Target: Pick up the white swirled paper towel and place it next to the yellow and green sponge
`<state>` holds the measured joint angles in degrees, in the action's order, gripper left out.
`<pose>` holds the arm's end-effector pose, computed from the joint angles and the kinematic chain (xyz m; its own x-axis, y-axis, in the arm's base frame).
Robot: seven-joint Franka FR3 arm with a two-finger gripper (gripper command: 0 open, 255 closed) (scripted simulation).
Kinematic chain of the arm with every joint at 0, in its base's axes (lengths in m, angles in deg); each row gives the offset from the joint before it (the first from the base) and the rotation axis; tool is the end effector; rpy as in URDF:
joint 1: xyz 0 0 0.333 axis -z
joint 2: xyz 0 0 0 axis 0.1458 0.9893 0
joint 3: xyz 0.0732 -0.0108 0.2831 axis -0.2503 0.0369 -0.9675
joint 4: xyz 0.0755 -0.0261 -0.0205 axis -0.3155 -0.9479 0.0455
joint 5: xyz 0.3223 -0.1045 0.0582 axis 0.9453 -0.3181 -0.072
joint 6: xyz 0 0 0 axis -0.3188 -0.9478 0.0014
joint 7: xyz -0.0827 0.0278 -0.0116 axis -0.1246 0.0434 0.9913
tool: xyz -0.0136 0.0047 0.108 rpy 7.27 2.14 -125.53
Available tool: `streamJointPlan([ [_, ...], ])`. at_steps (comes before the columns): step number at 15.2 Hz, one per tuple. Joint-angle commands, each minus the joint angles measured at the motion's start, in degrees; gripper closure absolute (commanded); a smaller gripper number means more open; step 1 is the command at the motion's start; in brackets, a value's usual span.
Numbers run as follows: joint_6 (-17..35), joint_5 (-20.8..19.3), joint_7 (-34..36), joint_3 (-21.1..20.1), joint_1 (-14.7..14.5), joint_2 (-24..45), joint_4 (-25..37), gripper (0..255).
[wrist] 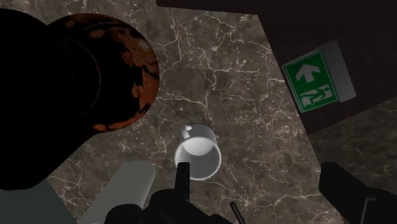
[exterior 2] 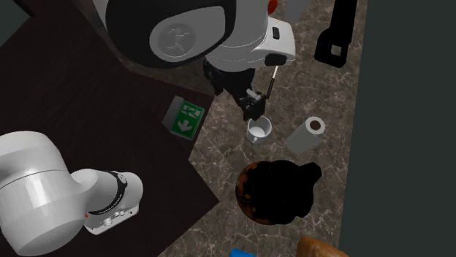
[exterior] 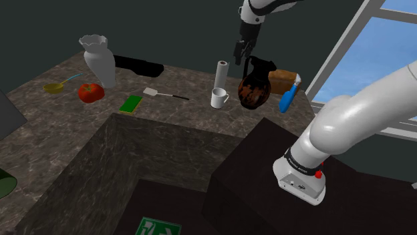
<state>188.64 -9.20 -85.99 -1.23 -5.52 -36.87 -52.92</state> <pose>0.3849 -0.0949 0.4849 0.9973 0.0710 -0.0162 0.0717 -0.9963 0.0465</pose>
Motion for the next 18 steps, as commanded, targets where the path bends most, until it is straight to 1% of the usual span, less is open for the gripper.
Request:
streamJointPlan([
  [1, 2.99, 0.04, -1.93, 1.35, 0.27, 3.70, 1.26, 0],
  [5, 7.72, 1.19, -5.83, 3.65, 0.64, 11.81, 5.52, 0],
  [10, 12.14, 4.19, -11.13, 5.70, 1.48, 22.41, 12.58, 0],
  [14, 14.29, 7.42, -15.41, 6.42, 2.79, 31.15, 19.66, 0],
  [18, 15.11, 10.71, -19.27, 6.28, 4.78, 40.06, 28.16, 0],
])
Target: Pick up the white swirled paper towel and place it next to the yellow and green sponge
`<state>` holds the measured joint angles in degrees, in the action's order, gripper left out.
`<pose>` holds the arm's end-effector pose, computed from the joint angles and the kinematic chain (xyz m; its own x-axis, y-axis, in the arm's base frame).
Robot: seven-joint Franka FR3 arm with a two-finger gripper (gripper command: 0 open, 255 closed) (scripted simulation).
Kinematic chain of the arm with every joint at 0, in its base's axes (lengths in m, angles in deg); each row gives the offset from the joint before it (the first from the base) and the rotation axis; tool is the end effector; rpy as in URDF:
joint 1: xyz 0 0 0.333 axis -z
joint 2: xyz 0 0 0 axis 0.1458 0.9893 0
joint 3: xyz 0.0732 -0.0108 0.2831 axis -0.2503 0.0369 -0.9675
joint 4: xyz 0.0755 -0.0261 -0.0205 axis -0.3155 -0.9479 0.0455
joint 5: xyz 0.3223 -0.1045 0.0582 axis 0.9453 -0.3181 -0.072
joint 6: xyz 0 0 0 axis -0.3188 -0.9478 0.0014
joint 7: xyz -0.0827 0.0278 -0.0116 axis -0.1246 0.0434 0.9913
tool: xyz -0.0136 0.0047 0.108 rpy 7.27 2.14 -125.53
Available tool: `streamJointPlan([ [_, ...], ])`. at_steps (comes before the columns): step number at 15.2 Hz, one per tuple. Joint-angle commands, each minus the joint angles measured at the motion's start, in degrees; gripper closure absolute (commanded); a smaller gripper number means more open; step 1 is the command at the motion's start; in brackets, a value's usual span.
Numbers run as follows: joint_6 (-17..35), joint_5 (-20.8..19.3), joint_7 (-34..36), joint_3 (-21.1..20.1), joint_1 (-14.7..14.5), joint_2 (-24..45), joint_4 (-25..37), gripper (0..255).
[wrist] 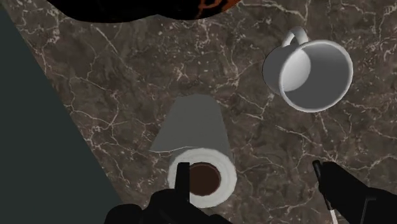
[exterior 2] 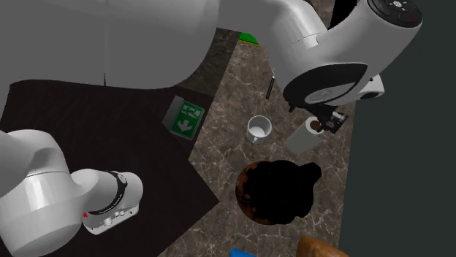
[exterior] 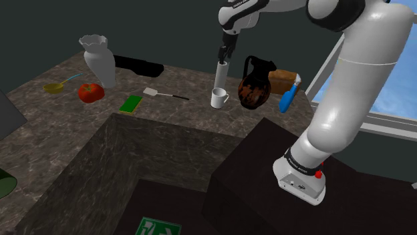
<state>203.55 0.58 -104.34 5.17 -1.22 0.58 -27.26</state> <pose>0.5357 -0.2120 0.3867 0.9900 0.1343 0.0419 0.1320 -0.9898 0.0540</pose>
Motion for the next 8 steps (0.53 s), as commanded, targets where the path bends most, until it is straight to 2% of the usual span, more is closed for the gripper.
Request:
streamJointPlan([
  [1, 0.19, 1.69, -1.78, -0.29, 1.09, 4.87, 4.88, 0],
  [4, -0.16, 3.28, -3.54, -0.82, 2.63, 10.23, 10.87, 0],
  [8, 2.15, 3.77, -3.84, -1.11, 2.89, 11.88, 10.17, 0],
])
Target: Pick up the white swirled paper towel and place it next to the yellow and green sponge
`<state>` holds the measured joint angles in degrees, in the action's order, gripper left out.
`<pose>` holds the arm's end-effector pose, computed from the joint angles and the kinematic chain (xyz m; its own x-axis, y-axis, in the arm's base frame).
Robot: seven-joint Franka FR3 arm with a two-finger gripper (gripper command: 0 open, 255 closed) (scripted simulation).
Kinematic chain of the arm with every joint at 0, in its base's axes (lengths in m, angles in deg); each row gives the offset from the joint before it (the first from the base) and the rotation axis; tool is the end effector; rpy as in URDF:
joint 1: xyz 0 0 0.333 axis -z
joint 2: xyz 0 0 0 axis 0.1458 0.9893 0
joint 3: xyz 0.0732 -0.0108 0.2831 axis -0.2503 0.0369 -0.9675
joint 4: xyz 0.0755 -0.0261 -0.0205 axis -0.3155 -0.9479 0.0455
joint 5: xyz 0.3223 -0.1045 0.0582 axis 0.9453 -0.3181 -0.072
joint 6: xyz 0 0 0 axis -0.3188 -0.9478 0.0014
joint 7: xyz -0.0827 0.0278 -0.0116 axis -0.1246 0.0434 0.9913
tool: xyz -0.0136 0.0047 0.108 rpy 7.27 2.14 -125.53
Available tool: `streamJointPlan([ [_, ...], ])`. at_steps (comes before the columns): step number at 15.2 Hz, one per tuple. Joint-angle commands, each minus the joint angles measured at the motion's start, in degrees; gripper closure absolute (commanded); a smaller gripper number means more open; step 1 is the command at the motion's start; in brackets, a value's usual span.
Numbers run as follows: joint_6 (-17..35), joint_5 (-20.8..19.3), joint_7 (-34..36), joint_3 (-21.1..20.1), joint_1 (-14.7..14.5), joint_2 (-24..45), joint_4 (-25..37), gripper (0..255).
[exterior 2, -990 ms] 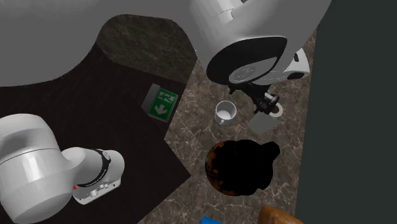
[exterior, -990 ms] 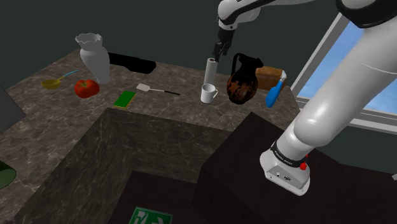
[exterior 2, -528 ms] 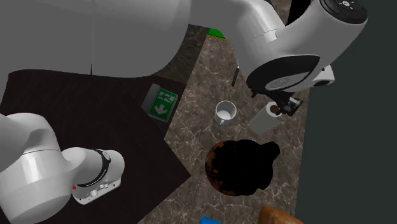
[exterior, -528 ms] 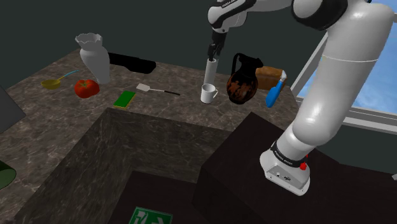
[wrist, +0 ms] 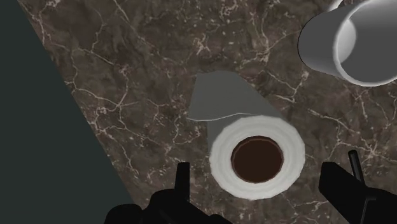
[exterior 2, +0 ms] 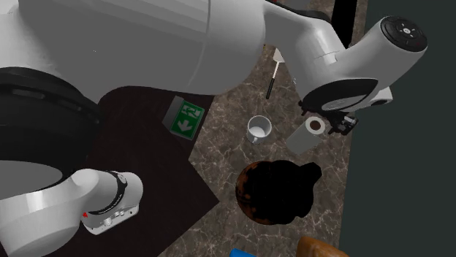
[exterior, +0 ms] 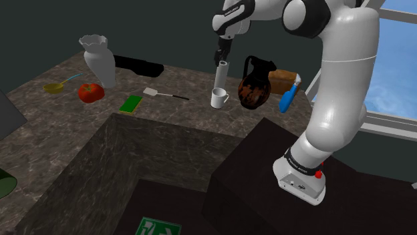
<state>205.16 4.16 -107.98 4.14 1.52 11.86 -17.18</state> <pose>0.5759 -0.2375 0.3474 0.9871 0.1500 0.0554 0.1470 -0.9876 0.0554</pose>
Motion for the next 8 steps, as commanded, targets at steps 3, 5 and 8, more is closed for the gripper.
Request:
streamJointPlan([
  [3, 2.54, 0.66, -0.47, -0.34, 0.38, 2.19, -0.36, 0],
  [5, 2.54, 0.65, -0.47, -0.34, 0.38, 2.19, -0.36, 0],
  [8, 2.54, 0.65, -0.47, -0.34, 0.38, 2.19, -0.36, 0],
])
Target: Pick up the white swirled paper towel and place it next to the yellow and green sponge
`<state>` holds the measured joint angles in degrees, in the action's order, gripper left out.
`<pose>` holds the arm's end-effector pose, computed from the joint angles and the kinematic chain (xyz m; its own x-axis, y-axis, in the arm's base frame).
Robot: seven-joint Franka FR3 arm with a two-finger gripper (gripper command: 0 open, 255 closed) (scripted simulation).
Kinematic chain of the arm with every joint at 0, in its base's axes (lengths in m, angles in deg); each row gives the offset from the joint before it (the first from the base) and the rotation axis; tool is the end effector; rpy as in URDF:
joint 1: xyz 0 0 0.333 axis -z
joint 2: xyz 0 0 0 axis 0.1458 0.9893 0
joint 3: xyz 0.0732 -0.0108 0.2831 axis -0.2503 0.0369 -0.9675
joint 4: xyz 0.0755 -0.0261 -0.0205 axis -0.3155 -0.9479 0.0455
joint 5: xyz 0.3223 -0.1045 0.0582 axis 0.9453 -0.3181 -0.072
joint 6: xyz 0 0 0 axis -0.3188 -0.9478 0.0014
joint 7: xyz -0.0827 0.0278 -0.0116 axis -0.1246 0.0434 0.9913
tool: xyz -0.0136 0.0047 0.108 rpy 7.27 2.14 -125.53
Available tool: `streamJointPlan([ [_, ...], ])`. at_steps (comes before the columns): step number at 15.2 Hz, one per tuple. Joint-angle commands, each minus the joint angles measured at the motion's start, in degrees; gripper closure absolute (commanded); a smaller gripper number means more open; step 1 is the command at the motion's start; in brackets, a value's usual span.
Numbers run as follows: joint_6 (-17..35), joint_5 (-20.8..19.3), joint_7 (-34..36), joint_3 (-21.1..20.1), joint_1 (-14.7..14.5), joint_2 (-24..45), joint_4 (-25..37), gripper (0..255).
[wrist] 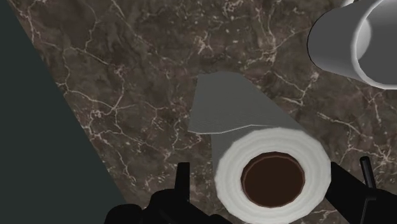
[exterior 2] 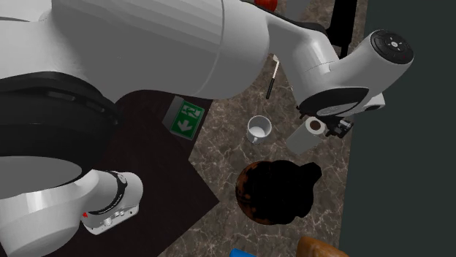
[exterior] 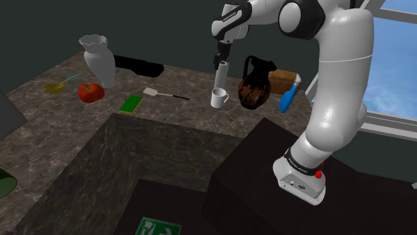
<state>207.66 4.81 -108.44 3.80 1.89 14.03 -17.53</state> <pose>0.5785 -0.2396 0.3256 0.9870 0.1504 0.0559 0.1473 -0.9875 0.0556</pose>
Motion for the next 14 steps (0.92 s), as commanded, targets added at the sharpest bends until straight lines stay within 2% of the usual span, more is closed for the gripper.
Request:
streamJointPlan([
  [1, 0.03, 0.01, -0.01, 0.00, 0.01, 0.02, 0.00, 0],
  [3, 0.02, 0.01, -0.01, 0.00, 0.01, 0.02, 0.00, 0],
  [4, 0.02, 0.01, -0.01, 0.00, 0.01, 0.02, 0.00, 255],
  [14, -0.56, -0.11, 0.05, 0.07, -0.03, -0.37, 0.21, 255],
])
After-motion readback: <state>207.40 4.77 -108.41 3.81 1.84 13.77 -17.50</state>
